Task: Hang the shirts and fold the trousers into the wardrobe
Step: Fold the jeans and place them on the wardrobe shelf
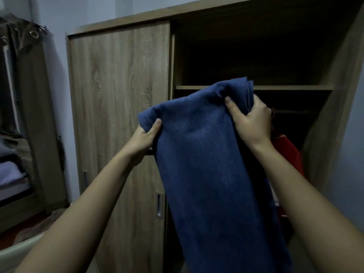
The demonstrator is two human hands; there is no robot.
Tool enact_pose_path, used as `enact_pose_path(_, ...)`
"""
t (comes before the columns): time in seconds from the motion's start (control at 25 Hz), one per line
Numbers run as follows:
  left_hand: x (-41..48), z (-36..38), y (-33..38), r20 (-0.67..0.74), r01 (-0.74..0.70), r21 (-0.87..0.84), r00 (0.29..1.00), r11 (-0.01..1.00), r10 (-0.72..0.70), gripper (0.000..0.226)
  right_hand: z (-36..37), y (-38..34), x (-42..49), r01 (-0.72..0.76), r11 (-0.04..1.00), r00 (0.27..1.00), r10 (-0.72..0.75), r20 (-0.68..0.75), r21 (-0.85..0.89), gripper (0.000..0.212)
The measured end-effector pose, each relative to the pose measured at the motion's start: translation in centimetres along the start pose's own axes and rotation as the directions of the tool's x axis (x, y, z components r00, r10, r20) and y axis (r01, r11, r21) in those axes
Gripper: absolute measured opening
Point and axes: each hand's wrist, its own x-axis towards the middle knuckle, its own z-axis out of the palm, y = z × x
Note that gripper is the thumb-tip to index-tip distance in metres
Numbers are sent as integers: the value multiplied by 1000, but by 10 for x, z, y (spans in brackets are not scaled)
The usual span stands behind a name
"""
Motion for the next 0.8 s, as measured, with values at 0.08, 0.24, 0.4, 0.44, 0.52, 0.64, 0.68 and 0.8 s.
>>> enact_pose_path(0.08, 5, 10, 4, -132, 54, -83, 989, 995, -64, 54, -1, -4, -1, -16, 999, 999, 14, -35, -52, 29)
enact_pose_path(0.24, -7, 18, -13, -130, -55, -202, 991, 978, 29, 69, -7, -4, 2, -97, 992, 981, 81, -179, -82, 40)
enact_pose_path(0.4, -20, 33, -24, 15, -134, -113, 991, 985, 136, 43, -14, 0, 7, -105, 991, 983, 91, -159, -84, 40)
enact_pose_path(0.44, -19, 37, -28, -4, -130, -92, 992, 987, 130, 36, -13, 1, 6, -100, 992, 986, 88, -138, -81, 39)
enact_pose_path(0.52, -16, 39, -33, -43, -107, -54, 994, 993, 104, 32, -13, 6, 6, -107, 994, 991, 103, -80, -38, 36)
enact_pose_path(0.64, -11, 31, -26, -131, -121, -52, 985, 991, 114, 36, -19, 8, 16, -251, 964, 960, 236, 150, 86, 26)
enact_pose_path(0.68, -9, 27, -20, -139, -108, -67, 985, 992, 98, 37, -20, 9, 21, -343, 932, 923, 313, 223, 112, 26)
enact_pose_path(0.8, 8, 21, -4, -156, 78, -116, 983, 990, -95, 53, -22, 21, 34, -683, 718, 707, 604, 367, 134, 35)
